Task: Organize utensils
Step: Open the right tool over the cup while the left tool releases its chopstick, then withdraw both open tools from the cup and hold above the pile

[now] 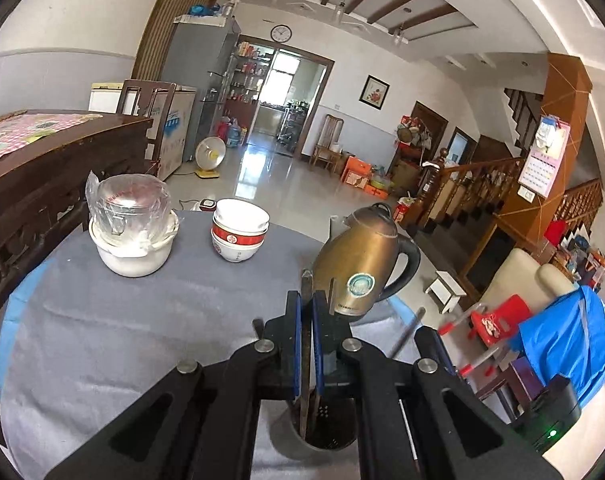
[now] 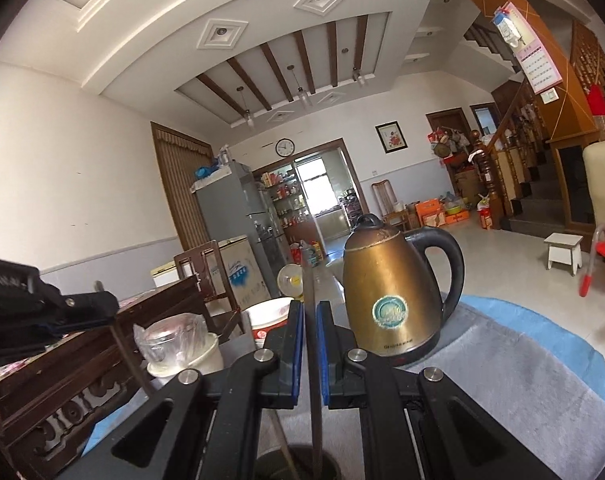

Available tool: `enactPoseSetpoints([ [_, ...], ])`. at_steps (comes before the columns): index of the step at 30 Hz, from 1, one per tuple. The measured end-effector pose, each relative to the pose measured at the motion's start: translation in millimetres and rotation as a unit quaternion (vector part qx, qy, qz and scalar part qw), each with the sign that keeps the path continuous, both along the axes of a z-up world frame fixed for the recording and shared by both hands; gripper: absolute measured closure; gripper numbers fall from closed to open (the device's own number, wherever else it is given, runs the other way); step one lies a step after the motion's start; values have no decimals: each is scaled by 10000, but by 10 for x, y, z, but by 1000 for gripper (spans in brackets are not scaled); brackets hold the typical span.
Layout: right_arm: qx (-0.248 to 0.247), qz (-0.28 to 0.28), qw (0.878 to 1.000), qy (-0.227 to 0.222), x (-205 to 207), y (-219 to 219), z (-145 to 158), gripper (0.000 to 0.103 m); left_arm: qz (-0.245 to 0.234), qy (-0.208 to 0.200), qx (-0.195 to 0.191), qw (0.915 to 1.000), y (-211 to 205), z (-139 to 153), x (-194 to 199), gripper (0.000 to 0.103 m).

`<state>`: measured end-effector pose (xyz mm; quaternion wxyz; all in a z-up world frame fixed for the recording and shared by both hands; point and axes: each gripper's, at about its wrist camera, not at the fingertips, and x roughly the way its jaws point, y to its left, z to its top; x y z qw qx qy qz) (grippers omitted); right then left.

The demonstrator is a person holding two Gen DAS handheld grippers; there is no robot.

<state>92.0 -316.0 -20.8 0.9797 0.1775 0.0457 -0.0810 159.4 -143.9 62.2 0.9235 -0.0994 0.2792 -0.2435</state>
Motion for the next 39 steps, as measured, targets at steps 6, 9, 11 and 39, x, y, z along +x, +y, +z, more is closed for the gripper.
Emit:
enactPoseSetpoints([
  [6, -55, 154, 9999, 26, -239, 73, -11, 95, -23, -118, 168, 9998, 222, -49, -248, 98],
  [9, 20, 203, 9998, 64, -375, 107, -16, 95, 22, -97, 325, 9994, 365, -99, -358, 91],
  [11, 152, 243, 9996, 79, -479, 120, -20, 94, 117, -89, 392, 9991, 455, -131, -443, 81],
  [39, 924, 513, 9831, 1495, -1264, 637, -260, 63, 368, 678, 1591, 9842, 1005, -576, -1605, 40],
])
